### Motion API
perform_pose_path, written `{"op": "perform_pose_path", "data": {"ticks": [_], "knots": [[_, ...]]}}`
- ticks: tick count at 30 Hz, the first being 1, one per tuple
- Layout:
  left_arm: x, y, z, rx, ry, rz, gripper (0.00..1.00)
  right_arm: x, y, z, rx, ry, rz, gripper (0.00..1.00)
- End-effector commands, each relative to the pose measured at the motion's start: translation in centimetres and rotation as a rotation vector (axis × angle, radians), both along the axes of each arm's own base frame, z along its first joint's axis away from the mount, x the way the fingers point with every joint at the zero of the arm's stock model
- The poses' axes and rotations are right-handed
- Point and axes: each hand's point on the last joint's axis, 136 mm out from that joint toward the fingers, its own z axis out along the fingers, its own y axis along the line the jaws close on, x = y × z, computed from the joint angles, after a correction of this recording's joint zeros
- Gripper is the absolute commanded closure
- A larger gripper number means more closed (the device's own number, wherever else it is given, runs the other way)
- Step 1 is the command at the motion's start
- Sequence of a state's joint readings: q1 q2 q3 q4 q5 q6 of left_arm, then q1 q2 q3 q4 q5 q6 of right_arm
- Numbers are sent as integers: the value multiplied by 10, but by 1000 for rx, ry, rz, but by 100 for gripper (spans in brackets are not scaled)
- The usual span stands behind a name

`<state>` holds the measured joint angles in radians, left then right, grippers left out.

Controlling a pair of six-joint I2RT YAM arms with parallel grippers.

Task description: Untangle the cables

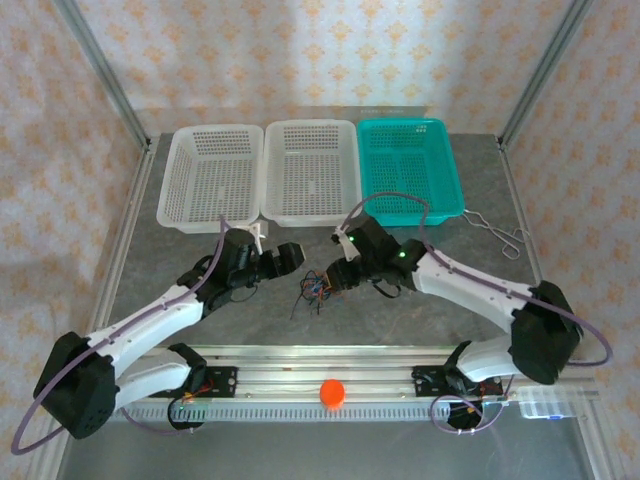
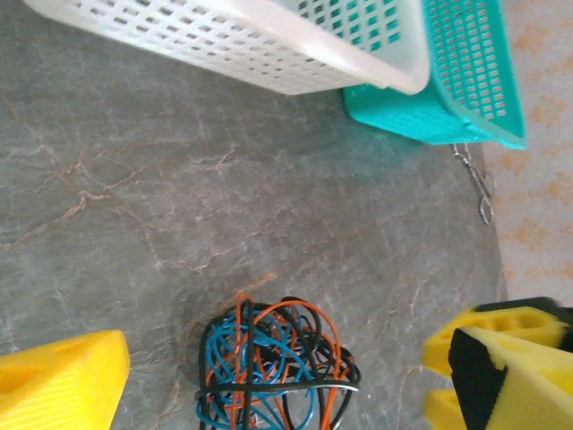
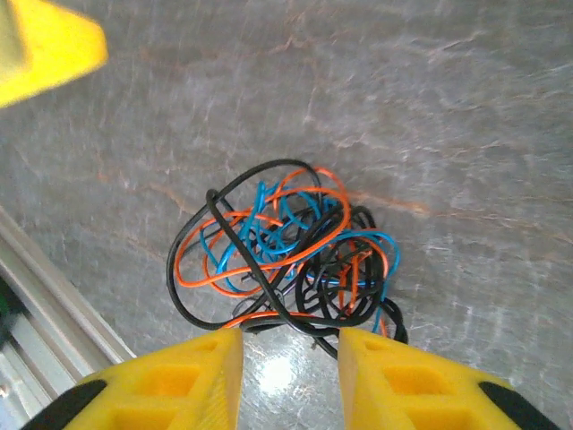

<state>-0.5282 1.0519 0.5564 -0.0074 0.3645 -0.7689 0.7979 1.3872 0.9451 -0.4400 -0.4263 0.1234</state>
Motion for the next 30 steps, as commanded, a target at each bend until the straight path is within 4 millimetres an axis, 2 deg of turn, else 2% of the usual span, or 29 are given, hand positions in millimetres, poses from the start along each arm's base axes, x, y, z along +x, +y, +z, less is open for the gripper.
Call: {"op": "perform_pose_path", "data": {"ticks": [1,23,30], "knots": [[-6,-5,13,0,-73,-47,6,-13,8,-6,-26,46,129,68],[-3,-5,9,37,-94,-31,6,8,31,-23,-35,51,140,69],[7,1,16,109,-130,-9,5,10,35,-28,-29,56,129,76]]}}
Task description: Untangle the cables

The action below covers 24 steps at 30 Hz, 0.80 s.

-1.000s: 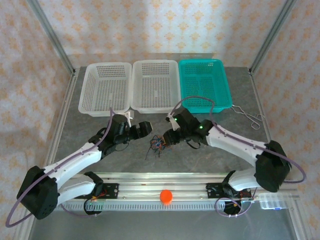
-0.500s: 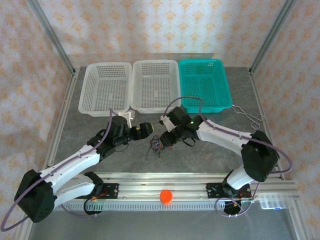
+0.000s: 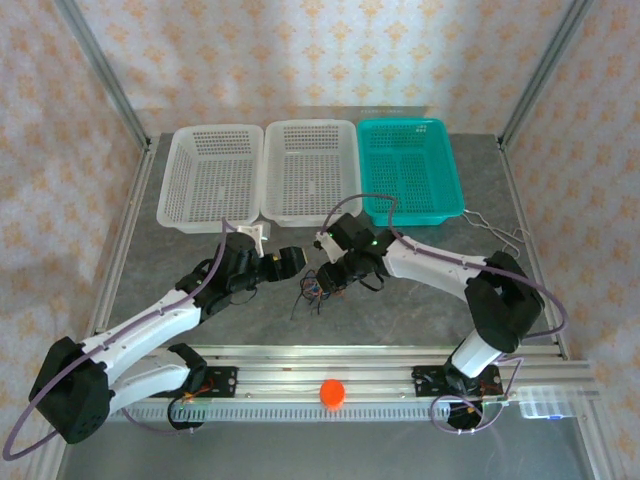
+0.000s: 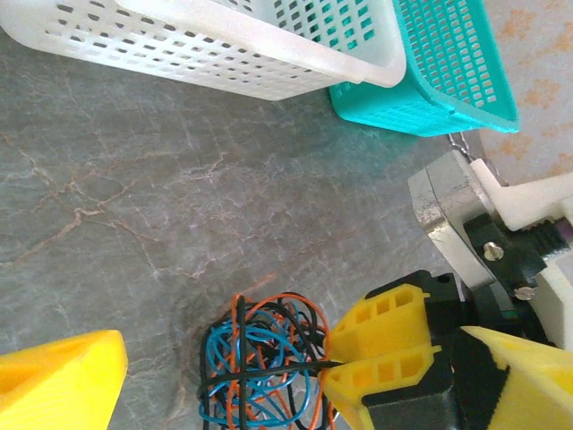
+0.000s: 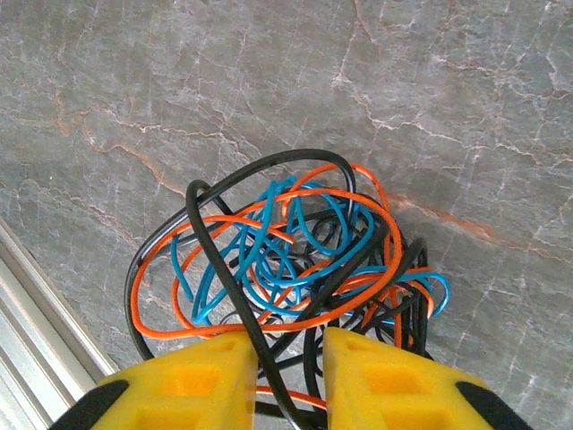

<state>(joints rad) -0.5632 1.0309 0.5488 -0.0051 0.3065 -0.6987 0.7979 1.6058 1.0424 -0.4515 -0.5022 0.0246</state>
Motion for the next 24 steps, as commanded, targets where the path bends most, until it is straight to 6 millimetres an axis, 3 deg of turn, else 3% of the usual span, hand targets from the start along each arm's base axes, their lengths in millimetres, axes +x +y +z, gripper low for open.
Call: {"op": "perform_pose_path", "data": {"ticks": [1,9,24], "knots": [[12,5,14,57,-69,34,4,5,12,10,40,-31,3,77],[15,19,19,108,-127,83,1,8,14,8,50,-73,-15,99],[7,15,3,137,-112,17,1,18,6,11,88,-166,-84,100]]}}
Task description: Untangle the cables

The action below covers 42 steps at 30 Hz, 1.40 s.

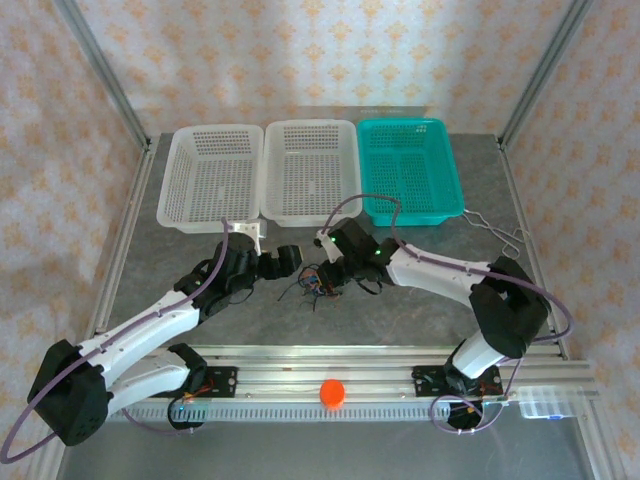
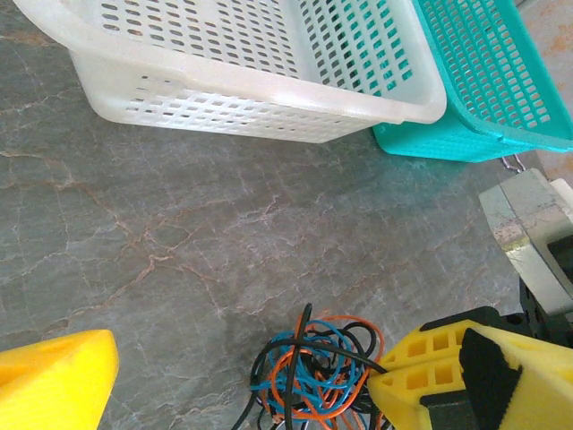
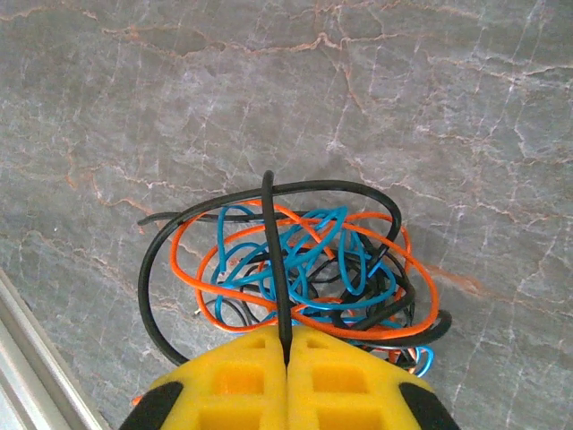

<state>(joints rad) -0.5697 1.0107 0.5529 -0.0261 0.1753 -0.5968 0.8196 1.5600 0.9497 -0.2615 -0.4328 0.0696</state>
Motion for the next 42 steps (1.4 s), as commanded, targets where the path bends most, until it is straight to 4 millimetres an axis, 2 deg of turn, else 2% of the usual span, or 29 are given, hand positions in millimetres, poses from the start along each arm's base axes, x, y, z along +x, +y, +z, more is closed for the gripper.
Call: {"op": "perform_pose_path", "data": {"ticks": [1,8,13,22,32,36,42], "knots": [[-4,-4,-2,19,-11,-45,1,8,-2,8,23,-59,-45,100],[-17,-7,-20,68,35,-110,1,14,-7,7,25,-83,-96,100],[-26,-19,-37,82,70,-136,1,16,-8,10,26,-100,-103,100],[-13,-20,-49,82,73,-75,3,8,-4,8,65,-75,-70,100],[-17,-45,-61,32,127,-185,3,8,-6,17,87,-98,-78,100],[-17,-42,-72,58,145,-173,3,3,-4,20,118,-90,-63,100],[-4,-44,-71,66,131,-139,3,-6,2,30,164,-87,-9,100]]}}
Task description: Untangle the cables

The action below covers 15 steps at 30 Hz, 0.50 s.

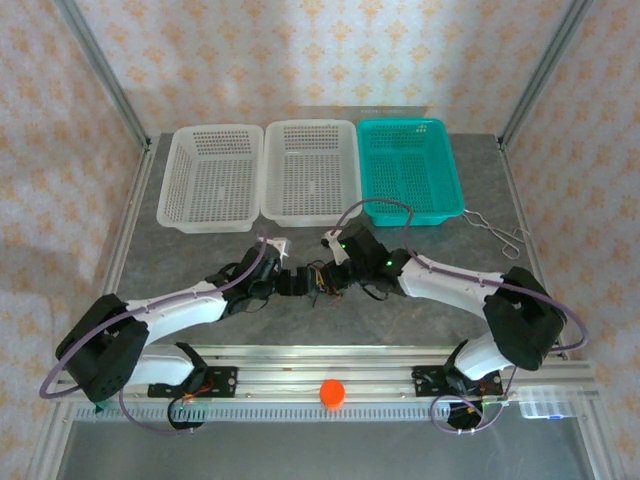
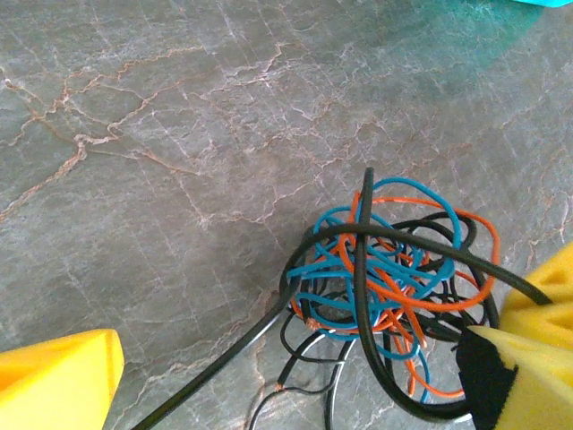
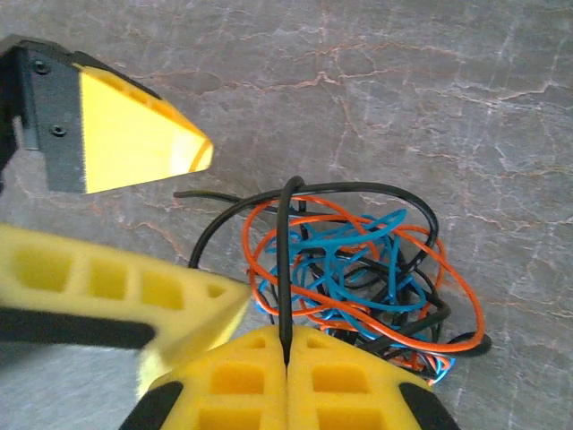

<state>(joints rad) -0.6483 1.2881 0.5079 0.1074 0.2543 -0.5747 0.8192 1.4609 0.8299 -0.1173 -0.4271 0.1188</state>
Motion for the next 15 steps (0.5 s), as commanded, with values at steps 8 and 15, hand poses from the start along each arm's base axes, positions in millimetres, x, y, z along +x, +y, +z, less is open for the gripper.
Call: {"op": "perform_pose_path", "data": {"ticks": [8,15], "knots": [[23,-13,-5,-10,10,48,3,-9,5,46,135,-92,58,100],[14,-8,-27,17,63,46,3,-11,0,70,208,-131,50,100]]}}
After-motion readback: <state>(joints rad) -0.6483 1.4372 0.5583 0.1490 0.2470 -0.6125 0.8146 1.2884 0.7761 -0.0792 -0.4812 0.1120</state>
